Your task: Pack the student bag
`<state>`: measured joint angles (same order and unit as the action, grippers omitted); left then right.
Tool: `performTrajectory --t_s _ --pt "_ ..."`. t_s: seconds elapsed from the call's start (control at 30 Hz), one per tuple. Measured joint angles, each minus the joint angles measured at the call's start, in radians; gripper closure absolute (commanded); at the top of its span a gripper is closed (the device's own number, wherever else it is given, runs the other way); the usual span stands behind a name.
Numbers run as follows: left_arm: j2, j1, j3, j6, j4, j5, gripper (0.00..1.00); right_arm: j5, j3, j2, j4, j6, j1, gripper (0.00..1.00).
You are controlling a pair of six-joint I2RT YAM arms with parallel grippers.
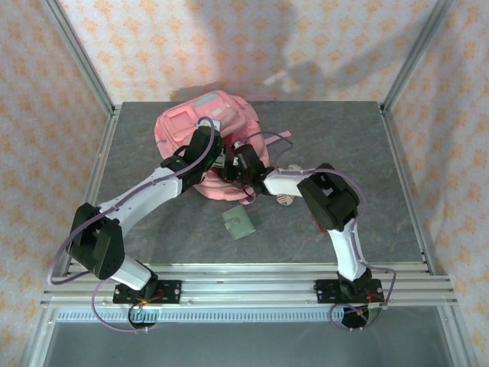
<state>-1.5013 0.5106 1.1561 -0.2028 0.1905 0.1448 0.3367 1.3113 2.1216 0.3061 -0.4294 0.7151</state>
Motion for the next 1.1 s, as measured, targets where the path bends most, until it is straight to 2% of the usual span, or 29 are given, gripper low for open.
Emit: performTrajectory --t_s 0.33,0.47,0.6,0.7,0.87,0.97,1.1 --pt "0.000 0.000 0.000 -0.010 0.000 0.000 1.00 0.009 -0.005 -0.002 0.066 -0.023 -0.018 0.54" --pt "0.001 0.000 0.000 -0.011 0.000 0.000 1.00 0.021 0.056 0.026 0.052 -0.014 -0.023 0.54" --pt "0.004 0.013 0.000 -0.022 0.003 -0.004 1.00 -0.002 0.037 0.003 0.070 -0.003 -0.039 0.51" --pt "0.005 0.018 0.000 -0.033 0.005 -0.004 1.00 -0.045 -0.028 -0.068 0.010 0.016 -0.045 0.41" --pt "0.005 0.018 0.000 -0.037 0.007 -0.002 1.00 -0.127 -0.114 -0.266 -0.159 0.051 -0.047 0.39" --pt "0.005 0.018 0.000 -0.037 0.007 0.001 1.00 -0.182 -0.130 -0.379 -0.241 0.068 -0.047 0.30" --pt "0.005 0.017 0.000 -0.041 0.007 0.000 1.00 -0.275 -0.212 -0.531 -0.342 0.055 -0.047 0.14"
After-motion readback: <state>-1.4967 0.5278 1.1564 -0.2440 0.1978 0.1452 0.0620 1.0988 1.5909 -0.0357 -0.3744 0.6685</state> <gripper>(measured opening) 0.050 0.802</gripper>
